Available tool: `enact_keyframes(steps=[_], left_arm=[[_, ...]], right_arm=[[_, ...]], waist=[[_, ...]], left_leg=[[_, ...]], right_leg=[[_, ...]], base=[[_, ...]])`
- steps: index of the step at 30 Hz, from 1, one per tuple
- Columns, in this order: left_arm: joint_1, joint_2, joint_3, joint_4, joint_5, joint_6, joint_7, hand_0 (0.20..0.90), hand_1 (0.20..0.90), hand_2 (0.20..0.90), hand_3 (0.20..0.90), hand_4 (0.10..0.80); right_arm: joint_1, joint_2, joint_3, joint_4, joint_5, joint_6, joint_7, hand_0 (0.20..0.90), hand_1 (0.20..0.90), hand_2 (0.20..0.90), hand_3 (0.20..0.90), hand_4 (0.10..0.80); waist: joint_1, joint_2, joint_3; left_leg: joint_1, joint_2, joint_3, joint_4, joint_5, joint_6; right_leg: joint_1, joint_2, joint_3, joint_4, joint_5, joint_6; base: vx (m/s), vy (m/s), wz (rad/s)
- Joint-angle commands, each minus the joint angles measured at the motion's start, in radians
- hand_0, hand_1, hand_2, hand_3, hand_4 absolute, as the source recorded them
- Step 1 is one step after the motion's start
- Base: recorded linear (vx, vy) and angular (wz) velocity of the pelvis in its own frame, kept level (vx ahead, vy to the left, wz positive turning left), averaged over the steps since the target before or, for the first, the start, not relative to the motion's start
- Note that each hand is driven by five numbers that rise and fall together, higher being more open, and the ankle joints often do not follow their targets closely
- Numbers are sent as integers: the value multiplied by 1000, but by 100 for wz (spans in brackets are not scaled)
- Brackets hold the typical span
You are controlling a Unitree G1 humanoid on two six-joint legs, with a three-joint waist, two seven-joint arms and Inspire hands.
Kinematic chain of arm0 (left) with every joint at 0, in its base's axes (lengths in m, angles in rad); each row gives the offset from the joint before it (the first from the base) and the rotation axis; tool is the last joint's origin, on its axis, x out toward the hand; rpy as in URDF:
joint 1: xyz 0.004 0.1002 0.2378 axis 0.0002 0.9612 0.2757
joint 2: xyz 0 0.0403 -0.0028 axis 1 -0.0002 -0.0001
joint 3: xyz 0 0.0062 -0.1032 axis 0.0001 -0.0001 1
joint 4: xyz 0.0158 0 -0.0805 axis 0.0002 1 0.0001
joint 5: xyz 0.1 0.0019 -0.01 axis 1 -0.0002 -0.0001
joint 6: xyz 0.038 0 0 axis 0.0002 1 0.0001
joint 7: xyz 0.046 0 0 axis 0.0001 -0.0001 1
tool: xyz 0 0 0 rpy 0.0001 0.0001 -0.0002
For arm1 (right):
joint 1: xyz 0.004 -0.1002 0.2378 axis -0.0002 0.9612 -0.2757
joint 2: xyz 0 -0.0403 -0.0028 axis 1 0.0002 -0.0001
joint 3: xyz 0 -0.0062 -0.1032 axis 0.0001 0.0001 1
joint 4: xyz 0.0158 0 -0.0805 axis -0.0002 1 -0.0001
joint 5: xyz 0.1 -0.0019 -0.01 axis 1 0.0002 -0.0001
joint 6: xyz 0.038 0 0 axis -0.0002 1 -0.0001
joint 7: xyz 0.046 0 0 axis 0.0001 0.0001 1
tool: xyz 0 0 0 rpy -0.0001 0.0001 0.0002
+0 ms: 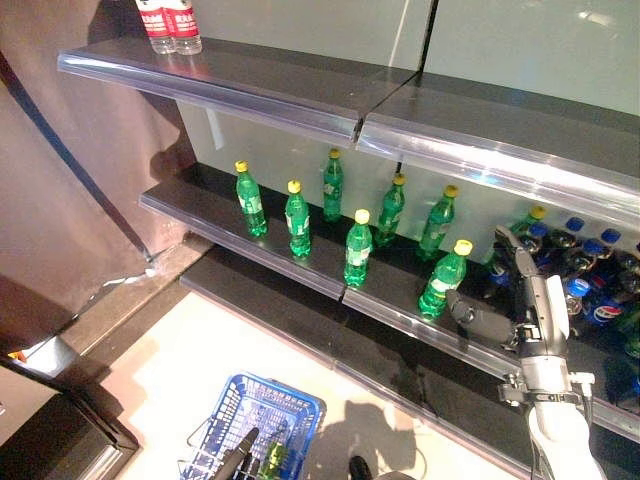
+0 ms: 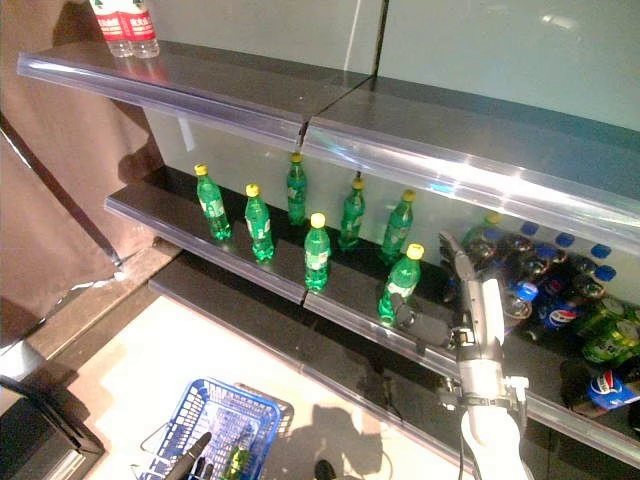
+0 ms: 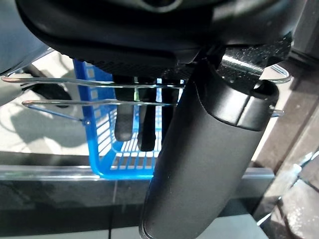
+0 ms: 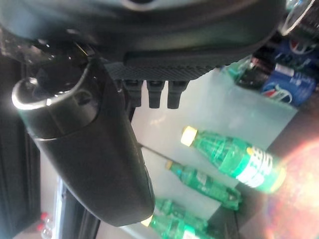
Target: Pick up the drink and place into the basket.
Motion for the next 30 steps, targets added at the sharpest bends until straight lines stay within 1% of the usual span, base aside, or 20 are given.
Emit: enact_keyframes(steps=[1,5,10,14,18,20,22,24,27,30], left_arm=[[-68,25,7,-51,-4,-20,-105,300,300,300,200,100],[-70,25,9,-51,-6,-21,-102,300,300,300,200,100],[-70,25,2,-56,-9,-21,-95,300,300,300,200,100],[-75,28,-2,-58,-15,-19,-80,300,300,300,200,100],[-76,30,-4,-61,-21,-19,-72,300,300,300,200,100],[-74,29,-7,-63,-24,-21,-70,300,300,300,200,100],[-78,32,-9,-72,-24,-18,-54,300,300,300,200,100],[-81,34,-13,-73,-27,-18,-47,300,300,300,200,100],[-91,40,-15,-77,-25,-14,-35,300,300,300,200,100],[-95,49,-24,-82,-32,-10,-34,300,300,300,200,100]], right_arm=[[-63,-2,-92,-55,95,-100,-61,900,900,900,900,800],[-47,22,-93,-29,132,-105,-59,900,900,900,900,800],[-40,36,-90,-14,128,-95,-60,900,900,900,900,800],[-42,45,-78,26,159,-18,-68,900,900,900,900,800],[-40,66,-62,67,213,18,-56,900,900,900,900,800],[-45,80,-51,93,231,22,-49,900,900,900,900,800],[-60,86,-44,121,207,35,-70,900,900,900,900,800],[-77,85,-38,139,220,49,-80,900,900,900,900,800],[-105,98,-37,193,231,73,-117,900,900,900,900,800],[-129,91,-45,255,254,83,-150,900,900,900,900,800]], waist=[[12,-4,-36],[5,-4,-35],[3,-4,-33],[4,-6,-33],[7,-9,-31],[11,-10,-26],[20,-10,-21],[25,-10,-18],[38,-10,-10],[50,-8,2]], left_leg=[[-26,-71,-136,56,-73,40],[-26,-72,-134,53,-70,40],[-25,-72,-135,48,-67,39],[-24,-69,-134,43,-62,36],[-24,-67,-133,41,-59,35],[-23,-66,-133,41,-58,35],[-23,-64,-135,42,-57,35],[-23,-63,-135,41,-56,35],[-24,-59,-141,39,-52,34],[-22,-58,-154,33,-46,32]], right_leg=[[32,25,-49,20,-19,24],[29,27,-44,18,-14,25],[26,27,-42,19,-12,27],[26,25,-49,20,-12,28],[27,23,-57,20,-12,27],[28,21,-66,21,-13,26],[31,16,-80,24,-17,26],[33,14,-88,28,-20,24],[35,9,-104,40,-29,23],[39,6,-120,49,-36,21]], base=[[0,0,0],[0,0,0],[0,0,0],[0,0,0],[0,0,0],[22,-22,0],[52,-46,-1],[34,-35,-1],[37,-38,1],[68,-58,2]])
